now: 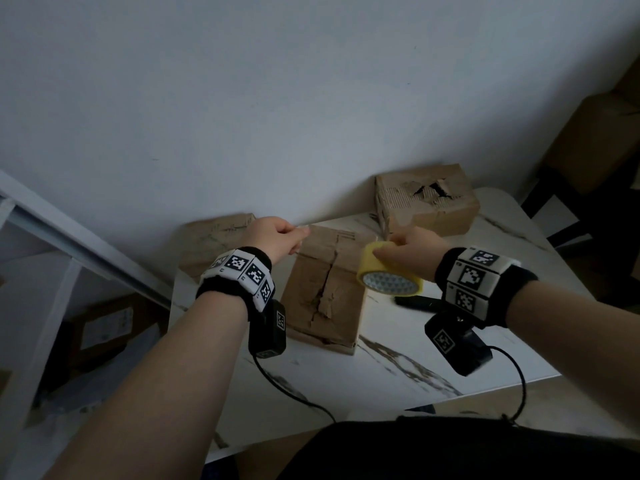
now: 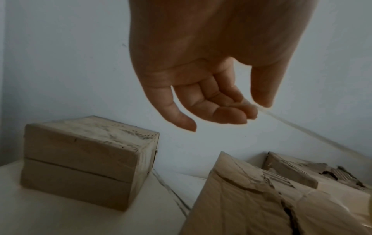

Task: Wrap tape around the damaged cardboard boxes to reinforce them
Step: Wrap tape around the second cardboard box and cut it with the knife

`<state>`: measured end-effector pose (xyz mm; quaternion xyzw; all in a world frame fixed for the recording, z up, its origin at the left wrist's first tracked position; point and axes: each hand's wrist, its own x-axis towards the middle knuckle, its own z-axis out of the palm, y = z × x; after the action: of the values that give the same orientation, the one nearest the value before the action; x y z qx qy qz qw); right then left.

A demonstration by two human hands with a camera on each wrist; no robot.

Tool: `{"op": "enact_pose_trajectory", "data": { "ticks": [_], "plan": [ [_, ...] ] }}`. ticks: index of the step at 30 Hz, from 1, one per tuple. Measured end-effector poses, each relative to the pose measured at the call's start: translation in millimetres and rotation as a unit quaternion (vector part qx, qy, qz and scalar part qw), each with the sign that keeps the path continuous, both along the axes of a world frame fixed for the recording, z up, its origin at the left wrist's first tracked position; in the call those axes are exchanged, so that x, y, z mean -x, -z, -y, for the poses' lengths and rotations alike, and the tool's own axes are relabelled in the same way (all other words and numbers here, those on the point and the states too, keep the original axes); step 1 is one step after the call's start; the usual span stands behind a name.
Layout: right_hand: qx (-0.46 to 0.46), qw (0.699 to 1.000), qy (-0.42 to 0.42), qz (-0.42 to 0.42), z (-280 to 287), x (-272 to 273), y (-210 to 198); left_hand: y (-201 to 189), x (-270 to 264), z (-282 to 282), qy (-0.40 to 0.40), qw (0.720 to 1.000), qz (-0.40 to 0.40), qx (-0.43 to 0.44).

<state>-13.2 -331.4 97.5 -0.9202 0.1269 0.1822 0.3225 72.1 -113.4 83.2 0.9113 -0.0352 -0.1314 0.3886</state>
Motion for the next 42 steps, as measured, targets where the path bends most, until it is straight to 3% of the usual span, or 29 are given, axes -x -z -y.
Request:
{"op": "enact_pose_trajectory", "data": {
  "ticks": [10,17,42],
  "plan": [
    [0.146,0.989,-0.010,-0.014,5.1,3.2,14.2,10.9,-3.2,-7.8,0.013,0.999,0.003,-0.030],
    [0.107,0.994,0.018,-0.029,7.0,-0.9,25.3,26.0,-12.9,-21.0,-0.002,0.999,-0.008,-0.044],
    [0.149,0.987,0.040,-0.040,-0.9,-21.3,44.1,53.4,-29.3,-21.8,0.000,0.997,-0.050,-0.058]
  ]
}}
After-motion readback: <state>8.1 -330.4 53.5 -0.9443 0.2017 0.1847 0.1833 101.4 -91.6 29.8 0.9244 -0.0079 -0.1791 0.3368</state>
